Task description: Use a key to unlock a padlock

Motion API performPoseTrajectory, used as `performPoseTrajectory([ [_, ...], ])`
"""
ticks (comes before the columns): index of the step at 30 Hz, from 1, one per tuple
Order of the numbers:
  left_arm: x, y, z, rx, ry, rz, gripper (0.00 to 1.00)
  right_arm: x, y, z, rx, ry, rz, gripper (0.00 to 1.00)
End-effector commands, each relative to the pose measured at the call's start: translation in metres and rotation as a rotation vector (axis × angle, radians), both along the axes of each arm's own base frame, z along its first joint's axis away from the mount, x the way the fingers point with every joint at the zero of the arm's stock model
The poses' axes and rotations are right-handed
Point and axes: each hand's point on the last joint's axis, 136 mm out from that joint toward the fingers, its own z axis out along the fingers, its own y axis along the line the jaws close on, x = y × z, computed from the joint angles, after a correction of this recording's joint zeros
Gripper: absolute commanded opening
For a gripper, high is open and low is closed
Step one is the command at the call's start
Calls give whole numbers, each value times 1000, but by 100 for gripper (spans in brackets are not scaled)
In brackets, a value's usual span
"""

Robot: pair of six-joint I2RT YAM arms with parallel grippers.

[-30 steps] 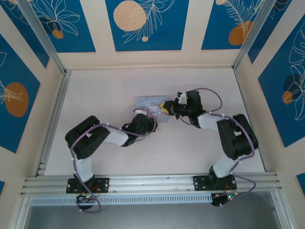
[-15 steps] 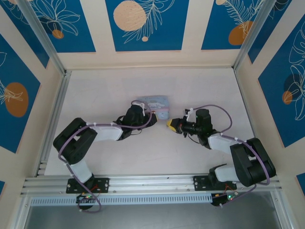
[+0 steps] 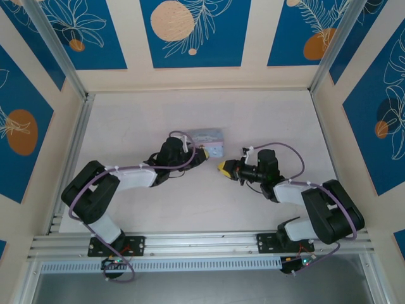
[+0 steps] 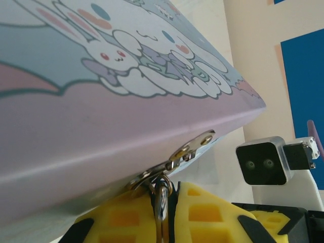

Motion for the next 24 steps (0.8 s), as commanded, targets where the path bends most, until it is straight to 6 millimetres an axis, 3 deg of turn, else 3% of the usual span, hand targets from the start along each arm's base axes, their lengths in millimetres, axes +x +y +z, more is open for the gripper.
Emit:
performPoseTrajectory([
  [1,8,-5,39,-132,-72,8,0,12,6,11,37,-35,-27,0],
  [12,9,-4,26,-207,16,59,0,19,9,0,59,5,-68,0],
  [24,10,-4,25,-219,26,68,0,30,17,-1,78,15,-93,0],
])
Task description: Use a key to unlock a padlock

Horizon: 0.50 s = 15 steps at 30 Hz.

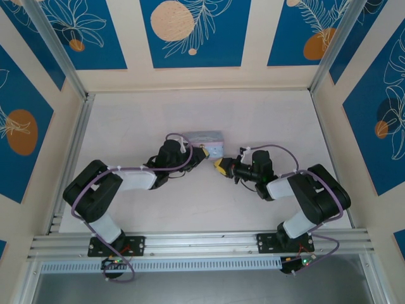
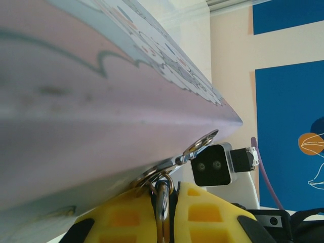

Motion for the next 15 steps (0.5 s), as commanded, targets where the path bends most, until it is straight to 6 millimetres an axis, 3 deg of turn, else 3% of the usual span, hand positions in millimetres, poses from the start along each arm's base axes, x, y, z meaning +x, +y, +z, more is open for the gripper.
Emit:
performPoseTrajectory([
  [1,6,-3,19,-57,-60,-5,0,10,6,12,28,-40,-17,0],
  [15,6,-3,17,-59,-58,-6,0,19,11,16,36,-43,-17,0],
])
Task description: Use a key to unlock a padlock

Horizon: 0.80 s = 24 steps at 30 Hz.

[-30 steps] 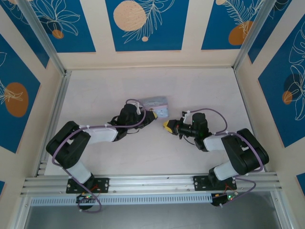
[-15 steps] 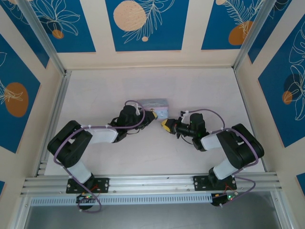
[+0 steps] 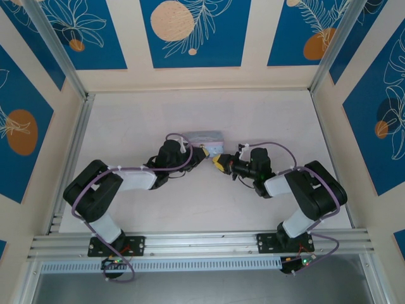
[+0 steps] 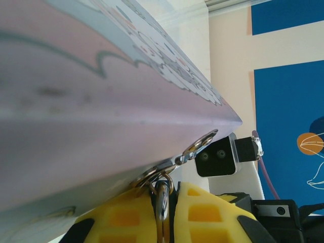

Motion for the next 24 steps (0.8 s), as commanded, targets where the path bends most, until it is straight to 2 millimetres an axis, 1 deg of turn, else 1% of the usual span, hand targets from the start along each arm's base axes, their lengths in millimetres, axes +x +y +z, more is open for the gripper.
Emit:
performPoseTrajectory([
  [1,6,-3,17,-56,-53,-7,0,7,4,6,12,-21,-6,0],
  [6,5,-3,17,-57,-52,-10,0,9,4,5,12,-21,-8,0],
  [15,4,-2,13,-52,-46,-10,0,12,6,10,21,-31,-6,0],
  [24,5,-7,19,-97,-33,-15,0,14,8,12,29,-55,7,0],
])
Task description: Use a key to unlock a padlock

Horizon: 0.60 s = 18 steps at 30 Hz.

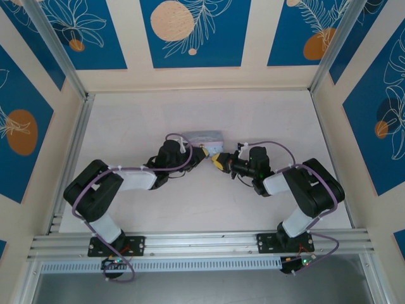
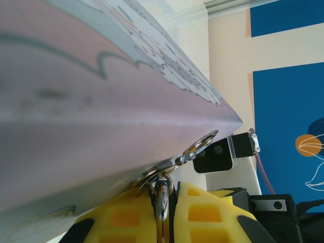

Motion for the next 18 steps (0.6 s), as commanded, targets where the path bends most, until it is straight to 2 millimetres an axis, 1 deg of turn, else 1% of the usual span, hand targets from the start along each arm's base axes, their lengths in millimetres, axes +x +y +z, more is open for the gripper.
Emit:
performPoseTrajectory([
  [1,4,-7,20,-100,-32,-18,0,8,6,14,28,-69,14,0],
  [5,4,-11,31,-172,-19,-16,0,11,7,14,45,-92,33,0],
  [11,2,-12,44,-197,-28,-30,0,16,6,13,68,-115,64,0],
  [18,-3,-13,51,-198,-36,-52,0,20,7,9,78,-124,112,0],
])
